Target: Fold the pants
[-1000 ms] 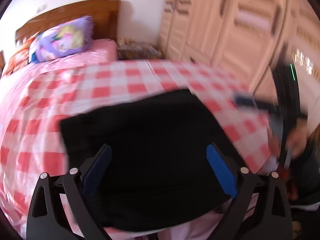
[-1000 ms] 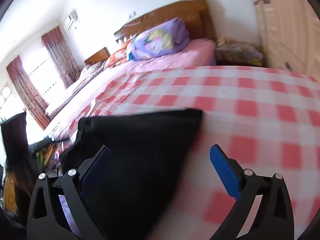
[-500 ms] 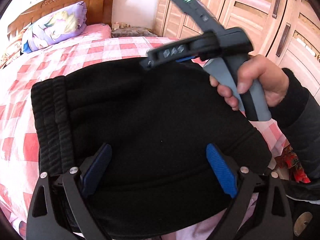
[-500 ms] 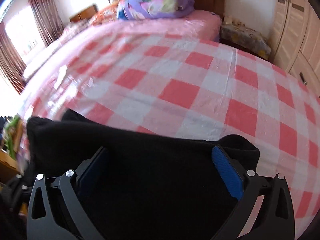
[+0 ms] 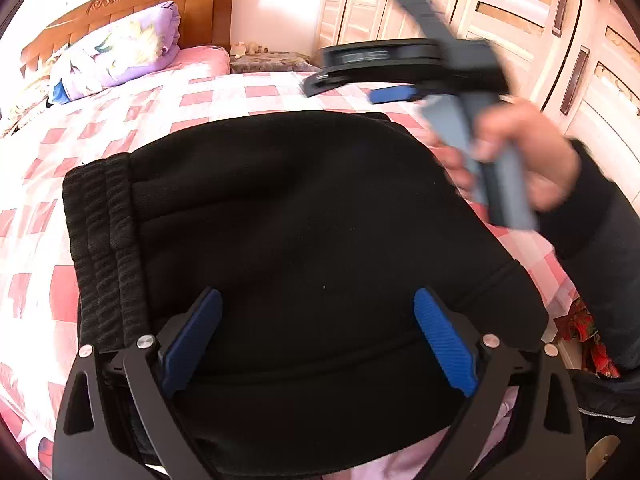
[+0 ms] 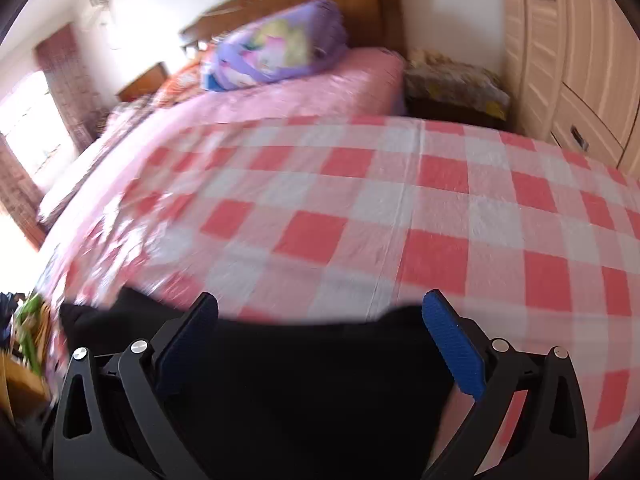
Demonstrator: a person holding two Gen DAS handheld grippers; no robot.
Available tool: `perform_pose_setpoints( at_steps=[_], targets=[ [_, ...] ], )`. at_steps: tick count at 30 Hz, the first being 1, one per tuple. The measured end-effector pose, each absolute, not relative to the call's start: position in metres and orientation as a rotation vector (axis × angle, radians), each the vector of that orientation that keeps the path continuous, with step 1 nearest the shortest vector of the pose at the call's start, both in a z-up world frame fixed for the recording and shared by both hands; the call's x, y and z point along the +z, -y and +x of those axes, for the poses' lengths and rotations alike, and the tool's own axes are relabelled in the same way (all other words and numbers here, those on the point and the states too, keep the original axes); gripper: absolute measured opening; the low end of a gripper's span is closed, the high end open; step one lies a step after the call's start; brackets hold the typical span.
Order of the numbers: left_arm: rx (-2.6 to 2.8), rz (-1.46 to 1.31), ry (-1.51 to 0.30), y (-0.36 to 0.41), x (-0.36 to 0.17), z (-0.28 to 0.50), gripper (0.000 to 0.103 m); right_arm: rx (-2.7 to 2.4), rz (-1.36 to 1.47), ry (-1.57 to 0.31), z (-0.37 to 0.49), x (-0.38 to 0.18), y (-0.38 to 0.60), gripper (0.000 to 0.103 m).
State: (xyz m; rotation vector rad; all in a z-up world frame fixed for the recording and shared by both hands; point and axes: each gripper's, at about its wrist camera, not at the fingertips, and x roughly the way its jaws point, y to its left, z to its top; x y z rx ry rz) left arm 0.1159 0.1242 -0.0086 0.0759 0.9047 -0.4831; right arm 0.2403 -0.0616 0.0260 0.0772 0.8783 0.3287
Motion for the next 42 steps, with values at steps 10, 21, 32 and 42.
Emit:
perform_pose_setpoints(
  at_steps=[10, 21, 32, 42],
  targets=[
    [-0.447, 0.088, -0.910, -0.117, -0.011, 0.118, 0.099, 0.286, 0.061, -0.912, 0.224, -0.006, 0.093, 0.098],
    [-0.387, 0.090, -0.827, -0.123, 0.010, 0.103, 0.099, 0.450, 0.120, -0.767, 0.117, 0.034, 0.116, 0.098],
    [-0.229, -0.195, -0.913, -0.216, 0.006, 0.140, 0.101, 0.493, 0.304, -0.936, 0.101, -0.009, 0.133, 0.099],
    [-0.213, -0.239, -0.965, -0.238, -0.023, 0.140, 0.101, 0.461, 0.281, -0.988, 0.091, -0.019, 0.133, 0.099]
  ],
)
